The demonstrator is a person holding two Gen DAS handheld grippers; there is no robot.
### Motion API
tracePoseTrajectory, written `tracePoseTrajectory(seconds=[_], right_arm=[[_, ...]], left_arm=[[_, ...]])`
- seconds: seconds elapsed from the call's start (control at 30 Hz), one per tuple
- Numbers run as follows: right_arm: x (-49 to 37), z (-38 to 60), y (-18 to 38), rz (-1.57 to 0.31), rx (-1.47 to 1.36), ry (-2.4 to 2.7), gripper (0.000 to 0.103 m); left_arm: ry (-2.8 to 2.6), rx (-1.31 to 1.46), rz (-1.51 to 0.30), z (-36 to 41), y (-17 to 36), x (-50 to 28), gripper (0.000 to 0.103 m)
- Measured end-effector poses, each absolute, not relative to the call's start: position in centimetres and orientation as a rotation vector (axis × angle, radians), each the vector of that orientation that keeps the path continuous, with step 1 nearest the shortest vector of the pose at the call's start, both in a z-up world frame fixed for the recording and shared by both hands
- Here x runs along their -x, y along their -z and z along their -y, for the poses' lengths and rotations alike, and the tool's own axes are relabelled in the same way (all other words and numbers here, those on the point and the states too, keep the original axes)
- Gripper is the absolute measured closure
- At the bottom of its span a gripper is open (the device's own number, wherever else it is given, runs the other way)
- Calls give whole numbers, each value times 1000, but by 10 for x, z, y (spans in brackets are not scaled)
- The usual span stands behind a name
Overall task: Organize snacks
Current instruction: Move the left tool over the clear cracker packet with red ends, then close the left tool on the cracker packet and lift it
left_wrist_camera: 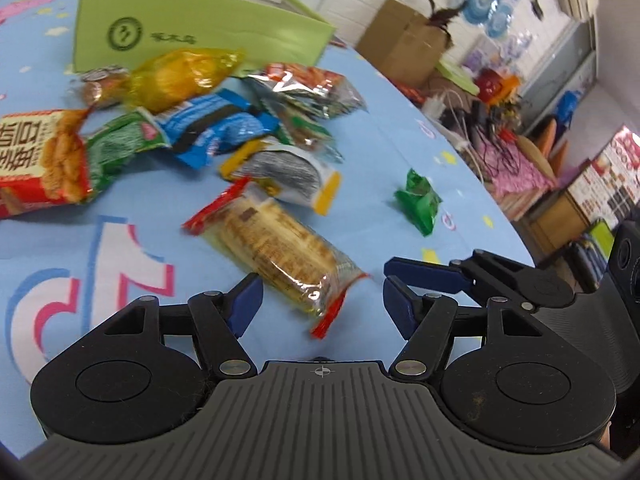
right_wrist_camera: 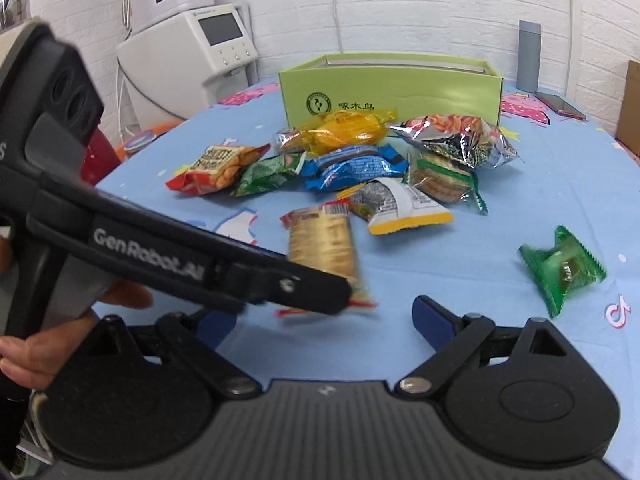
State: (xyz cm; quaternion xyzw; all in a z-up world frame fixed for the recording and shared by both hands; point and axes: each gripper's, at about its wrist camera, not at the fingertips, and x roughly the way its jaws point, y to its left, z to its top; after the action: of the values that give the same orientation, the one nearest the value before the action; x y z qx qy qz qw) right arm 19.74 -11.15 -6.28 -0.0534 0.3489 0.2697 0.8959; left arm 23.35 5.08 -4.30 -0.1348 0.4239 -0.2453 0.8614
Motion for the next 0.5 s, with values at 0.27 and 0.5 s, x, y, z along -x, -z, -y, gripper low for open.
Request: tracePoseTrajectory(seconds=[0.27,0.5], right_arm=[[-215,107,65,-705,115,-544,10],[-190,105,68,-742,2,-606,10]], left_arm=[[355,176,-784,-76,16,-251,43],[432,122,-877,-69,30,-301,54]])
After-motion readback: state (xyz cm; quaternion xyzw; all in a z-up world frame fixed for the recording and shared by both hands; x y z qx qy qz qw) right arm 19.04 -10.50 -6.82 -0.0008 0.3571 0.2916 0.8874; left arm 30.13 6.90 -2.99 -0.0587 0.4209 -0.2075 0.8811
